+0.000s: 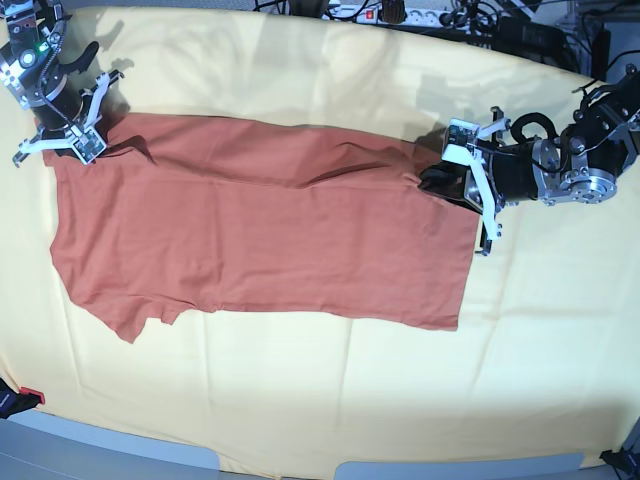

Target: Fold the T-shirt properly

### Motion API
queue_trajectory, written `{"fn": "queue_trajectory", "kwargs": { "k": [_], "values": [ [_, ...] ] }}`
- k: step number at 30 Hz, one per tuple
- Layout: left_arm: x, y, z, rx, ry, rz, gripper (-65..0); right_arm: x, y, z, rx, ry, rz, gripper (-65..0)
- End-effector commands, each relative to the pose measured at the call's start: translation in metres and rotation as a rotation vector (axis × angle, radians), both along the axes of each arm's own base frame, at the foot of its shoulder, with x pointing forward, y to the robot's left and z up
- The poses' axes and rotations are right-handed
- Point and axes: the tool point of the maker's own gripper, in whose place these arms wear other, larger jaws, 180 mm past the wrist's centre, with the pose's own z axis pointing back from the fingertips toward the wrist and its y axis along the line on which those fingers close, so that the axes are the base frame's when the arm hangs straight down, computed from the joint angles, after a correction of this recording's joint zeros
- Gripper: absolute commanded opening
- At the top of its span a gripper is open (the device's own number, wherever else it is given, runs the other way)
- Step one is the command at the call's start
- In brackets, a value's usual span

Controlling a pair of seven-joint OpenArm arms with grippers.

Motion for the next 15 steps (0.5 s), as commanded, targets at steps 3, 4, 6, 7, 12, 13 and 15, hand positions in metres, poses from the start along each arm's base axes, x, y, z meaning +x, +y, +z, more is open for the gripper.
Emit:
{"fn": "queue_trajectory", "kwargs": {
  "k": [3, 4, 6, 7, 12, 13, 15],
  "values": [
    [0.011, 0.01, 0.004, 0.004, -0.017, 0.03, -61.8, 0.009, -0.008, 0.005, -0.013, -0.029, -0.004, -65.0],
    [0.013, 0.014, 0.001, 0.01, -0.013, 0.04, -61.8, 0.01, -0.01, 0.003, -0.01, -0.023, -0.008, -65.0],
    [0.016, 0.018, -0.002, 0.017, -0.007, 0.055, -61.8, 0.012, -0.011, -0.001, 0.011, -0.009, -0.012, -65.0],
    [0.017, 0.02, -0.003, 0.02, -0.005, 0.06, -61.8, 0.013, -0.012, -0.003, 0.018, -0.002, -0.013, -65.0],
    [0.017, 0.017, -0.003, 0.009, -0.006, 0.057, -61.1, 0.02, -0.014, -0.001, 0.02, -0.014, -0.015, -65.0],
    [0.019, 0.014, -0.001, -0.003, -0.014, 0.06, -58.2, 0.022, -0.014, 0.001, 0.019, -0.022, -0.018, -65.0],
    [0.023, 0.009, 0.002, -0.03, -0.038, 0.071, -48.2, 0.028, -0.016, 0.005, 0.026, -0.045, -0.034, -64.4]
  ]
}}
